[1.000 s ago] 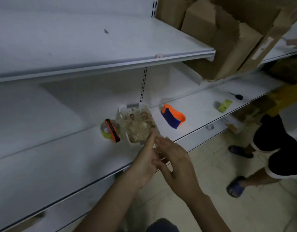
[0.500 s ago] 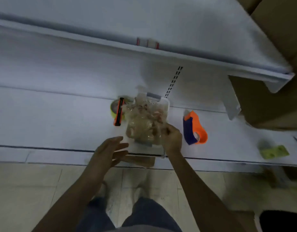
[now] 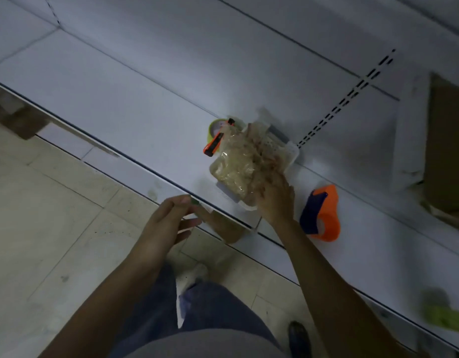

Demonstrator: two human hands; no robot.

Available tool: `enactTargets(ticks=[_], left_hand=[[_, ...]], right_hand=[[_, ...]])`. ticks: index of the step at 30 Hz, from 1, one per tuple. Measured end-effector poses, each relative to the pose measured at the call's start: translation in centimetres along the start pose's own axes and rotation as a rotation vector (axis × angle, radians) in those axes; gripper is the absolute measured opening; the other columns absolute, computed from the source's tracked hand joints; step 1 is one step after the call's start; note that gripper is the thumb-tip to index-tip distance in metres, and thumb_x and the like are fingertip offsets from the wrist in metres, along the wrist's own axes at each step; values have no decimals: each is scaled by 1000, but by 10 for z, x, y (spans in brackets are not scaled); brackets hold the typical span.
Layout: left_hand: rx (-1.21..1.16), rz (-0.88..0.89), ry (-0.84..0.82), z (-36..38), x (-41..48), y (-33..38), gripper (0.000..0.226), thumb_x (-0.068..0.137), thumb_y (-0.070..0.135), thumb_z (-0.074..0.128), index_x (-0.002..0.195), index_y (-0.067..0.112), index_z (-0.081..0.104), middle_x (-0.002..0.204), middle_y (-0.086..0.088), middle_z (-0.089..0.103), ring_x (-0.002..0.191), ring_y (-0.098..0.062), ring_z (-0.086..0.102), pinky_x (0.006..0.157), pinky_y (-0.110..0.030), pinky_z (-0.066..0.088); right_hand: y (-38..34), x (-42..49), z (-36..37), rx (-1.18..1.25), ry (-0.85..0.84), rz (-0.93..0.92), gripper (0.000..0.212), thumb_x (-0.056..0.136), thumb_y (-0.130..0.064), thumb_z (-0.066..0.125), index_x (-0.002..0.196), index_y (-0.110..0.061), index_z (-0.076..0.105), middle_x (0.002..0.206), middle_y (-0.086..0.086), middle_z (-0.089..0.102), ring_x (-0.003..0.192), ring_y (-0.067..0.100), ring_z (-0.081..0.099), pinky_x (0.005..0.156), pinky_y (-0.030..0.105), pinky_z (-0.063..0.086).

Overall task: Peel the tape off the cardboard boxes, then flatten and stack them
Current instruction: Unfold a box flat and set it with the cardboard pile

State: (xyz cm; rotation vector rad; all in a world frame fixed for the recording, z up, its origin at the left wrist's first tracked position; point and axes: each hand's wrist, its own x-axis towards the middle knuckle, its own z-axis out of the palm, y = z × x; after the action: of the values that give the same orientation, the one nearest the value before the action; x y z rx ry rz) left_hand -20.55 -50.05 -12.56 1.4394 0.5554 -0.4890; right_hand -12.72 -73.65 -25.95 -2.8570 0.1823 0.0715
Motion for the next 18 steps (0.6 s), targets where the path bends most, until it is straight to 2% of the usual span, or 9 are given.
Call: enactTargets(ticks=[1,2,3,5,9,12,14,16,18], left_hand=[[6,7,1,5,-1,1,23,98,30,41,113,21,57,112,-2,65,101,-20,64,92,-33,47],[13,18,0,9,-1,1,24,98,30,41,115,20,56,111,-1,65,101,-19,63,92,-33,47],[22,26,-8,13,-2,1,26,98,30,41,117,19,55,110,0,65,101,-19,63,92,-32,47],[40,21,-32,18,-5,-2,27,98,31,41,119,19,54,110,0,65,101,-18,63,91,-30,46],[45,9,-45,20,-11,-7,24,97,30,43,115,21,56,112,-2,65,101,-18,63,92,-32,46],[59,6,-54,21,-9,-10,23,97,29,43,114,21,56,112,-2,64,101,-18,63,92,-31,46],[69,13,-59,22,-7,-9,21,97,29,43,113,22,55,111,-1,65,100,-18,63,91,-31,46],[68,20,-48,24,-5,-5,22,97,28,44,116,22,52,110,-1,64,100,-19,63,88,-28,46],[43,16,-18,25,-2,2,26,97,27,45,122,21,46,110,-1,63,97,-18,63,83,-24,47]], right_hand=[[1,-2,-1,44,90,-12,57,89,-47,39,125,-6,57,122,15,59,110,31,57,93,46,48],[0,-4,-3,63,151,-11,53,88,-45,44,120,-6,60,118,15,61,104,30,59,86,41,51],[0,-8,-3,74,184,7,49,86,-41,55,122,-8,59,125,16,57,106,31,59,84,39,51],[-3,-17,1,115,181,84,58,81,-37,71,129,-9,55,143,20,41,112,36,56,83,42,52],[-9,-40,10,208,228,165,69,82,-41,70,135,-3,48,150,26,28,114,44,55,80,50,53],[-9,-47,8,294,188,249,103,79,-51,70,150,1,16,157,22,12,132,39,41,90,44,51],[-9,-47,1,475,188,293,107,80,-44,72,151,-2,5,160,17,3,143,31,20,104,37,37],[-10,-46,-6,658,274,300,92,83,-29,72,152,-7,15,158,16,10,145,26,14,113,40,28],[-15,-49,-13,773,424,274,75,81,-28,70,144,-7,34,148,14,30,137,26,31,110,46,36]])
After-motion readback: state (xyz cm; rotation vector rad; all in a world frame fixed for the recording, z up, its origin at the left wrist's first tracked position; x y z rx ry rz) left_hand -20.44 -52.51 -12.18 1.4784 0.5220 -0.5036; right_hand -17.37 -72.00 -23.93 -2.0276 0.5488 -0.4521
